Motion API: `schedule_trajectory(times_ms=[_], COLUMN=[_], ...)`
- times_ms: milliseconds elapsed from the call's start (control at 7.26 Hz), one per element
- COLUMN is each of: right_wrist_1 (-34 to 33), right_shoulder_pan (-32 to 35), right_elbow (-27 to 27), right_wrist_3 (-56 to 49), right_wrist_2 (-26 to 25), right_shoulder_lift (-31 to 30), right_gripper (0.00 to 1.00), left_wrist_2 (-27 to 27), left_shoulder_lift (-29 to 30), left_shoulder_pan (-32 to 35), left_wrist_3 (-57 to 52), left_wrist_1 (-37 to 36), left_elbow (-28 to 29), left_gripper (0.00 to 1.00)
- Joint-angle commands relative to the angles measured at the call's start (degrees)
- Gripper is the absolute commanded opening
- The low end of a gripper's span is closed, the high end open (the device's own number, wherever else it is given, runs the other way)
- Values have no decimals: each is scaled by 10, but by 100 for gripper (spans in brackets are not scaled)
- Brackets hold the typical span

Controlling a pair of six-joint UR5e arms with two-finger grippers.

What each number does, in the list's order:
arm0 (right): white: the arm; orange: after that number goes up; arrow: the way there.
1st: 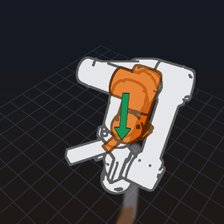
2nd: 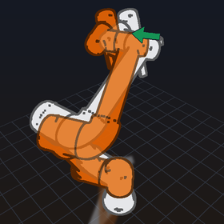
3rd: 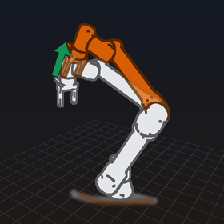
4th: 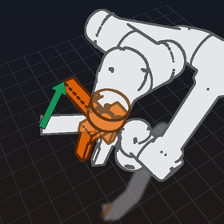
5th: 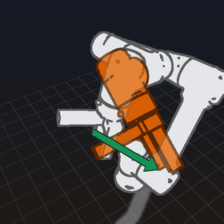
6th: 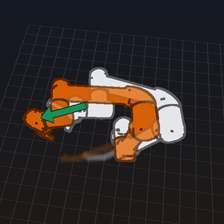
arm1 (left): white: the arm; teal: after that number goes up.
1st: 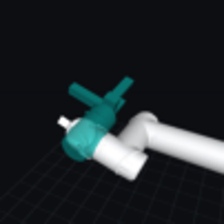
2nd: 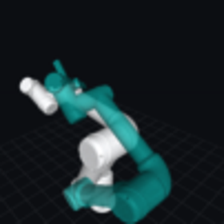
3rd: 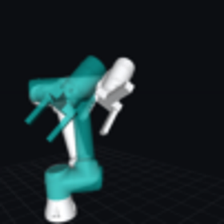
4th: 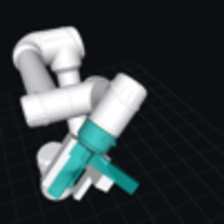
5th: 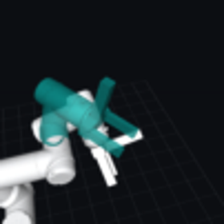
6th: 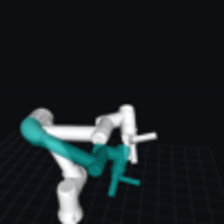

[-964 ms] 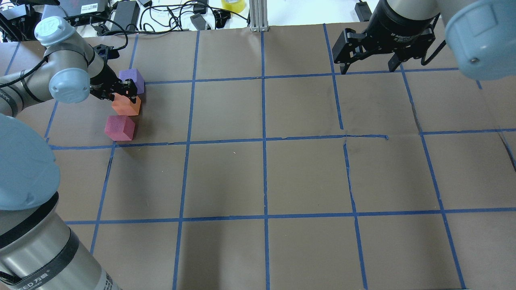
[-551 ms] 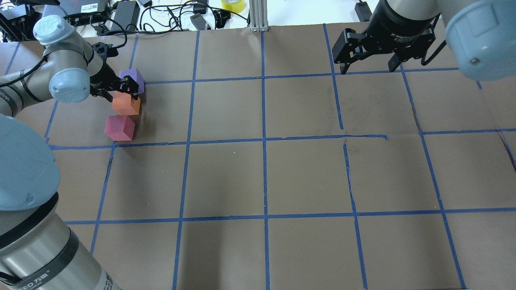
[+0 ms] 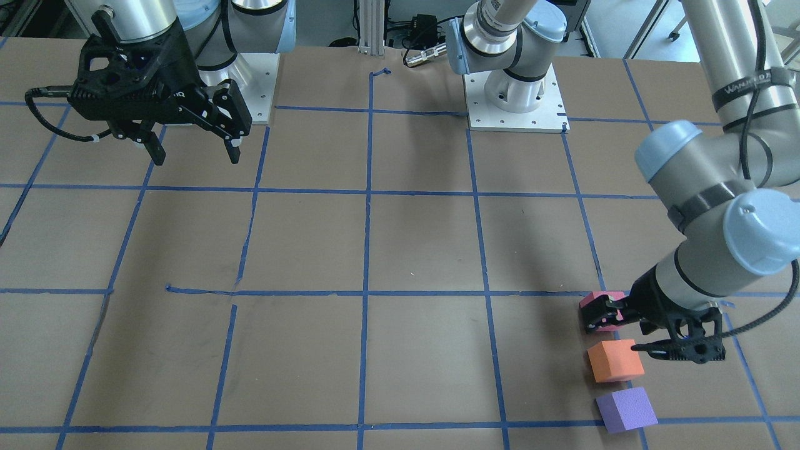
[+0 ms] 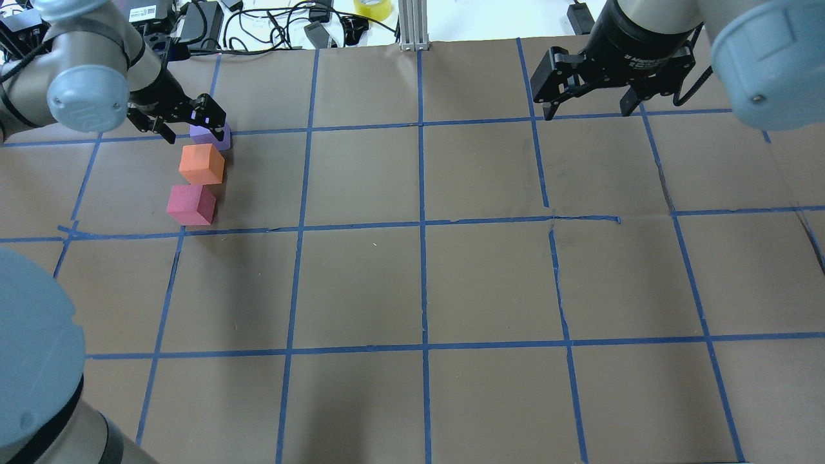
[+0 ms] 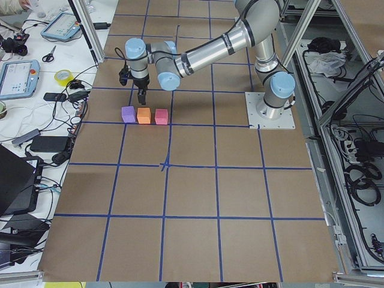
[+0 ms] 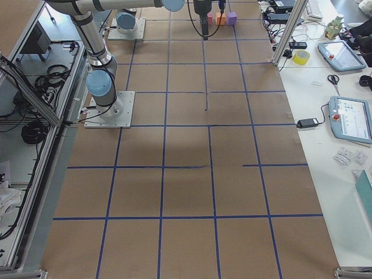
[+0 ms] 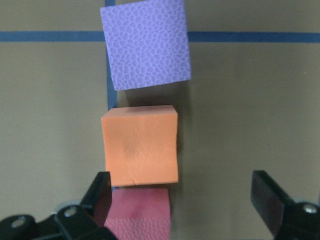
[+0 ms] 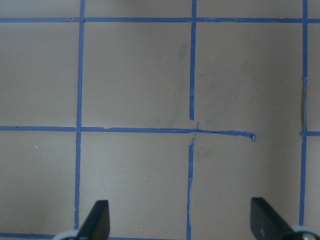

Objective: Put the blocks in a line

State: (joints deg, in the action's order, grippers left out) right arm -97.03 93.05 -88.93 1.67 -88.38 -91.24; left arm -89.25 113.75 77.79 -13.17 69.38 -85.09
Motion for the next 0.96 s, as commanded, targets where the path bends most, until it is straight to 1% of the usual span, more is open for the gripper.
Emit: schedule_trajectory(times_ms=[0,138,275,551,688,826], right_wrist_1=[0,0,0,0,0,0], right_shoulder_pan=[-1,-1,-1,-1,-1,-1], right_elbow=[0,0,0,0,-1,-1], right_wrist_3=[0,0,0,-1,-1,-1], right_wrist_2=[0,0,0,0,0,0], right_shoulder_lift=[0,-1,0,0,-1,0], right_gripper=[100,100,100,100,100,100], left_wrist_2=[-27,-27,-20,-24,-2,-3], left_shoulder_lift=[-82,-126,-163,-203,-210,-220], left_shoulder_pan=[85,106,122,148,148,147], left_wrist_3=[31,36,78,97,106,111], left_wrist_1=[127,163,212,239,239,242], left_elbow=[26,27,27,22,24,24], left_gripper=[100,100,100,100,100,100])
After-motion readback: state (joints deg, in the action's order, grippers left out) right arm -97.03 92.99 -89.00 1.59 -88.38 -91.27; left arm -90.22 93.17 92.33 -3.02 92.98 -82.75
